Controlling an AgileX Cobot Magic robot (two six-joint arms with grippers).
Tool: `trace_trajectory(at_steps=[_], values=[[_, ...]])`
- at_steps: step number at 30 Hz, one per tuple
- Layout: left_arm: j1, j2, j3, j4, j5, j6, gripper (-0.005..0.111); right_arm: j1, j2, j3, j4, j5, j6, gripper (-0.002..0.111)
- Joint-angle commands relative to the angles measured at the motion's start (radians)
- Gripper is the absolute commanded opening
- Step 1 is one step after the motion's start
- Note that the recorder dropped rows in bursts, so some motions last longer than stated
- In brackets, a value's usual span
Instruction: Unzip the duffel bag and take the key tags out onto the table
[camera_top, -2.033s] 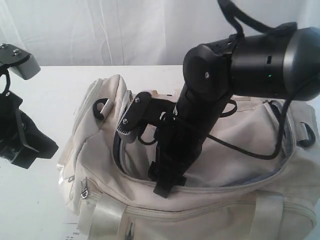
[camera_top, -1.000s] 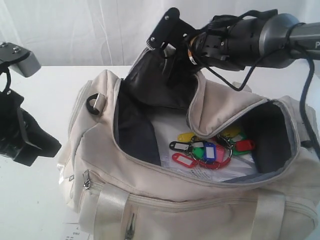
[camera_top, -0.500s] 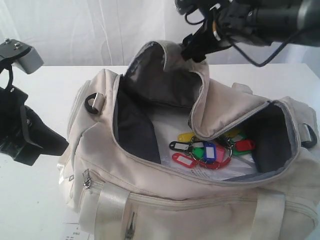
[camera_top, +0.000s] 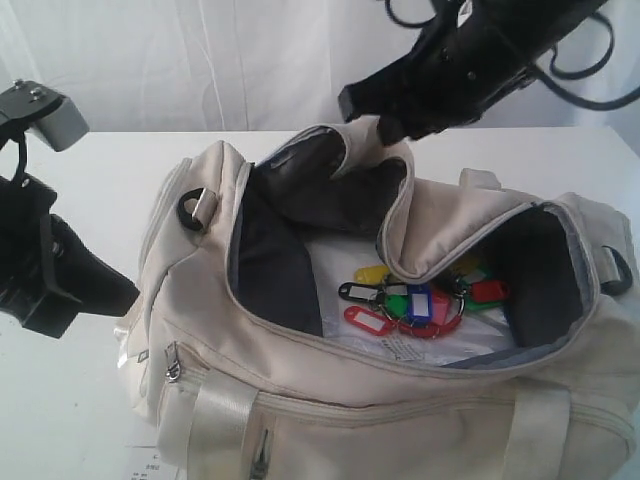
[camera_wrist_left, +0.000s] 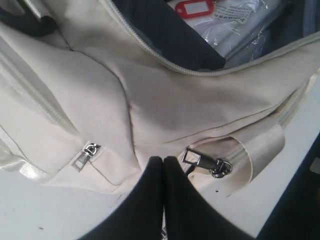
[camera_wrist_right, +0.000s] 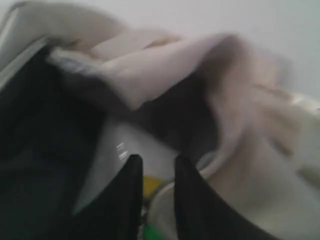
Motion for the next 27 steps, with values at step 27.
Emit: trace_trajectory(at_steps=[27], values=[[0.000, -0.008, 0.006, -0.029, 0.033, 0.022, 0.000, -0.003, 0.238, -0.003, -1.066, -0.139, 0.579, 0.000]])
